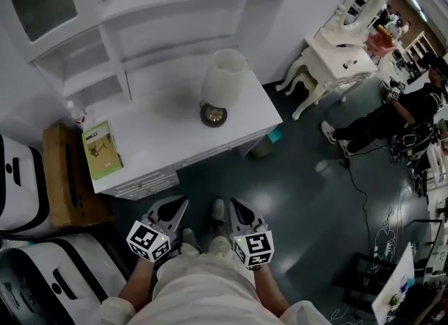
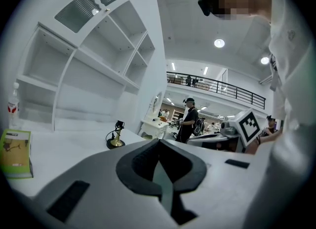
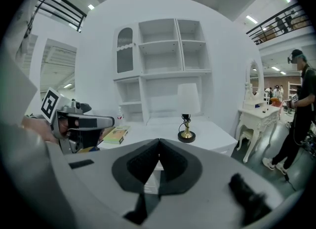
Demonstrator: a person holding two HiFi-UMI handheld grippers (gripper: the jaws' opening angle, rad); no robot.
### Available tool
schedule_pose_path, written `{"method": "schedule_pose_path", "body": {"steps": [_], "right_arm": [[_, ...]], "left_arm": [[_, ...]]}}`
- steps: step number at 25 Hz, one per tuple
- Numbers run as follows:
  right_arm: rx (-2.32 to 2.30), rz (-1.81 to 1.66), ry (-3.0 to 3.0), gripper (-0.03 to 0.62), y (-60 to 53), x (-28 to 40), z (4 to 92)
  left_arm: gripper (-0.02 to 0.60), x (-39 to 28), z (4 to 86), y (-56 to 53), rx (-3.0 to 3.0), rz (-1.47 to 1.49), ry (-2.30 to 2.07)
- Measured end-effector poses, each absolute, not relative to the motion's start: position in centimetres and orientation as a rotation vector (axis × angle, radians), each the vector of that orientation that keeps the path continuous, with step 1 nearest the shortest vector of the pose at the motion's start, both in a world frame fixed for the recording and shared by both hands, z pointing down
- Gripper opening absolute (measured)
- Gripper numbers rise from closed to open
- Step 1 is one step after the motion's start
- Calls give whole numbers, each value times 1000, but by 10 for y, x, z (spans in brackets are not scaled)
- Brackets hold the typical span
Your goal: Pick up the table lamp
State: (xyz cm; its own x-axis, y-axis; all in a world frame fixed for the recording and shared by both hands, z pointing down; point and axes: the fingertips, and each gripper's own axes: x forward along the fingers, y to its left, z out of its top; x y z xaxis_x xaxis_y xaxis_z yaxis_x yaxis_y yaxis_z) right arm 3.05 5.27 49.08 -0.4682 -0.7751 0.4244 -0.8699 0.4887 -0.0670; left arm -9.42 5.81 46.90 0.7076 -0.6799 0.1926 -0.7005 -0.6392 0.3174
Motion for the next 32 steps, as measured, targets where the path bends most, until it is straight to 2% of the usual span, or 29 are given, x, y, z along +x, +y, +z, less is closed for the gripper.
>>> {"method": "schedule_pose_path", "body": {"steps": [20,32], "right_arm": [[1172,356,-2554,12,-96,64,489],[960,293,-2589,12,-142,82,507]], "left_arm": [[9,-55,454,-59,2491,84,-1291],[9,-47,451,-106,2401,42,-1516]]}}
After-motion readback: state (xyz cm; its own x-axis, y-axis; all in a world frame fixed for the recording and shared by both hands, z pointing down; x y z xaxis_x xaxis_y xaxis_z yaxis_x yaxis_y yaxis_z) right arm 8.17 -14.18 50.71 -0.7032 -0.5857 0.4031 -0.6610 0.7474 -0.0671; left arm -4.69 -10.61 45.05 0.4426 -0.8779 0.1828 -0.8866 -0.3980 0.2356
